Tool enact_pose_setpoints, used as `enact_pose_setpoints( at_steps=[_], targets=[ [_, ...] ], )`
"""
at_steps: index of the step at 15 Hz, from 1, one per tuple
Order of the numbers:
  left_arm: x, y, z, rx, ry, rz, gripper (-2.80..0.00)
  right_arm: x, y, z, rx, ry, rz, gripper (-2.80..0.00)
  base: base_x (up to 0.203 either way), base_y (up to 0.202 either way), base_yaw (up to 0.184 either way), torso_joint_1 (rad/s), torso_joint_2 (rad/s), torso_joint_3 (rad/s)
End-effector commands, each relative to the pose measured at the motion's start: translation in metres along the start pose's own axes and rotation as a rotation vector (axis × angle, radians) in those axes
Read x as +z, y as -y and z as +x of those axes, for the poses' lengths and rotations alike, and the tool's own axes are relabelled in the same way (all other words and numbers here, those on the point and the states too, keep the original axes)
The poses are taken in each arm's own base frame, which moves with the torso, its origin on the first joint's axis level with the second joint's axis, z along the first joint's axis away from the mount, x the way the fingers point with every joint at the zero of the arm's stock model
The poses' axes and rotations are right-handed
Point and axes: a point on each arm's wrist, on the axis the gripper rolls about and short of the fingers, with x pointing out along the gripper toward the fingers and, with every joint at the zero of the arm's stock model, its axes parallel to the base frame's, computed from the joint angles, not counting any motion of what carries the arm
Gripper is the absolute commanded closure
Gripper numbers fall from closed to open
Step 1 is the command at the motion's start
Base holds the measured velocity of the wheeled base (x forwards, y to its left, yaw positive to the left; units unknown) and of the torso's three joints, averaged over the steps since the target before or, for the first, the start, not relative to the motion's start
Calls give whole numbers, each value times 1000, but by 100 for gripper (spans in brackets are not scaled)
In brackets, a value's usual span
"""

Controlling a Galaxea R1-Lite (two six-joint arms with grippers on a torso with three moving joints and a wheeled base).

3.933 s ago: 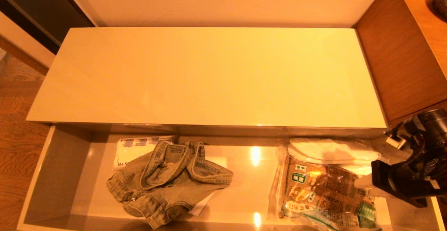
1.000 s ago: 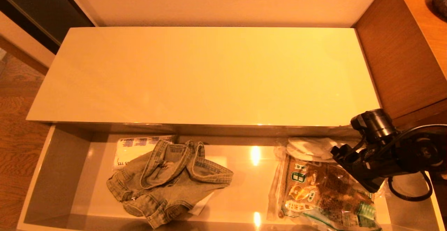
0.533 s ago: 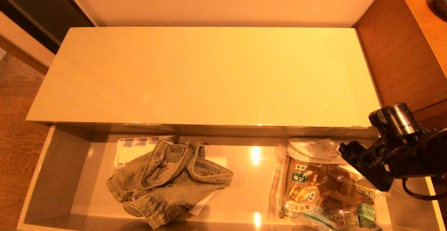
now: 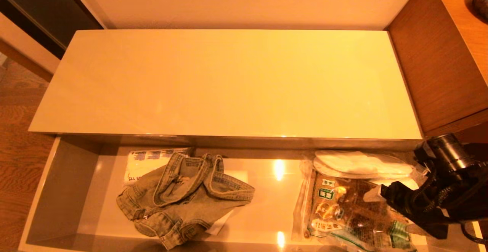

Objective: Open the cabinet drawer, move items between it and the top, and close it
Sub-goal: Take out the disposable slippers from the drawer

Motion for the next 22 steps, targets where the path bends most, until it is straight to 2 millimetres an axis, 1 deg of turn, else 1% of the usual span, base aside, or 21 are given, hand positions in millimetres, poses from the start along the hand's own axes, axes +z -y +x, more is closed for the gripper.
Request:
enact_pose_setpoints(
  at_steps=[1, 3, 4, 5, 6, 7, 8, 10, 13, 15, 16, 20, 22],
  targets=[
    [0, 0, 0, 0, 0, 0, 0, -1, -2, -19, 0, -9, 18, -280, 0, 0, 0, 0, 0, 0],
    [0, 0, 0, 0, 0, 0, 0, 9, -17, -49, 13, -8, 31, -280, 0, 0, 0, 0, 0, 0],
    [0, 0, 0, 0, 0, 0, 0, 17, -28, -65, 25, 1, 33, -280, 0, 0, 0, 0, 0, 0],
    [0, 0, 0, 0, 0, 0, 0, 23, -36, -80, 7, -14, 35, -280, 0, 0, 0, 0, 0, 0],
    [0, 0, 0, 0, 0, 0, 0, 25, -39, -83, -42, -46, 38, -280, 0, 0, 0, 0, 0, 0],
    [0, 0, 0, 0, 0, -1, 0, 25, -40, -78, -103, -90, 37, -280, 0, 0, 0, 0, 0, 0],
    [0, 0, 0, 0, 0, -1, 0, 25, -41, -78, -114, -97, 29, -280, 0, 0, 0, 0, 0, 0],
    [0, 0, 0, 0, 0, 0, 0, 22, -37, -90, -99, -85, -22, -280, 0, 0, 0, 0, 0, 0],
    [0, 0, 0, 0, 0, 0, 0, 15, -30, -101, -114, -90, -75, -280, 0, 0, 0, 0, 0, 0],
    [0, 0, 0, 1, 0, 0, 0, 8, -22, -114, -114, -99, -155, -280, 0, 0, 0, 0, 0, 0],
    [0, 0, 0, 0, 0, -1, 0, 5, -19, -116, -127, -116, -189, -280, 0, 0, 0, 0, 0, 0],
    [0, 0, 0, 0, 0, 0, 0, 6, -20, -120, -121, -128, -341, -280, 0, 0, 0, 0, 0, 0],
    [0, 0, 0, 0, 0, 0, 0, 4, -17, -122, -135, -160, -429, -280, 0, 0, 0, 0, 0, 0]
  ],
)
